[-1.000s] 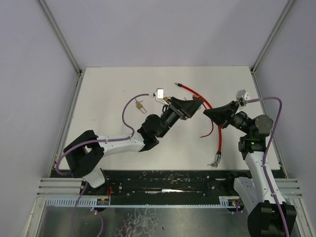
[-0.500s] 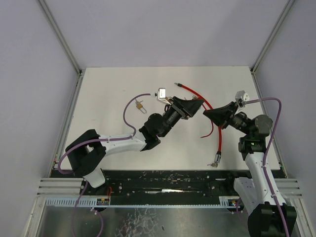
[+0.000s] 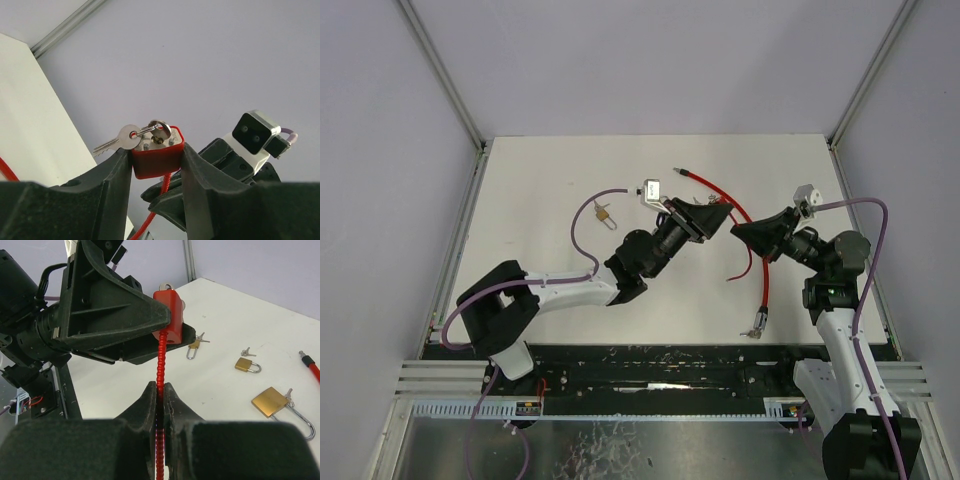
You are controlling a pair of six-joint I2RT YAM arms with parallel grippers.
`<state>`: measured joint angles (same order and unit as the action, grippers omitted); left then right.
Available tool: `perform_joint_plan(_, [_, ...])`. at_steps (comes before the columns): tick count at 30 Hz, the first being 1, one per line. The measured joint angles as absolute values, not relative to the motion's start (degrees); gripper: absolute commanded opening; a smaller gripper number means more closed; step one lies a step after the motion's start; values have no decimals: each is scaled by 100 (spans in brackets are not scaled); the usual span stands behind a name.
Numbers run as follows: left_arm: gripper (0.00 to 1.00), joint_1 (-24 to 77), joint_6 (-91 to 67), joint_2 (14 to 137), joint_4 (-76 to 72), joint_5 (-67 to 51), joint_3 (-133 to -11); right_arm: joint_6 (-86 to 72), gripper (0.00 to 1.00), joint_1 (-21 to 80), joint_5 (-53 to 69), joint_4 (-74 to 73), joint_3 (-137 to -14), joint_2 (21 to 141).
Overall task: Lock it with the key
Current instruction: Lock the lock.
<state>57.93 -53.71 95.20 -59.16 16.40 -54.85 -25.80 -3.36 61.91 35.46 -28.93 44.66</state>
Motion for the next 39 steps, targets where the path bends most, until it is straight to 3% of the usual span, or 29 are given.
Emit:
perform_joint_plan(2, [14,5793,-5262,9520,-5920,1612,-5494,-2530,8,-336,6191,3522,-2893,4460])
perform_joint_plan(8, [2,5793,-4689,9520,-5964,1431,-5494,-2248,81,-327,6206,3299,-2893,4355])
perform_joint_plan(10, [1,5787,-4239,9520,-5990,1278,-5494,-1914,98,-316,6219,2987,-2912,4239])
perform_joint_plan(11, [1,5769,-3975,9520,-5999,1170,-5494,-1612,100,-311,6217,2718,-2932,4152])
perform_joint_plan(20, [0,5168,-272,9312,-5459,-381,-5151,390,99,-316,6130,888,-3398,3787])
perform_joint_plan(29, [0,4757,3223,9094,-3236,-2346,-5022,3144,93,-331,7059,-1599,-4880,5083])
perform_joint_plan(33, [0,4788,4150,9345,-2121,-3100,-5256,4965,87,-322,7247,-2759,-4866,5301])
perform_joint_plan(39, [0,4869,4831,9522,-1267,-3675,-5596,6779,73,-169,7255,-3380,-4241,5286])
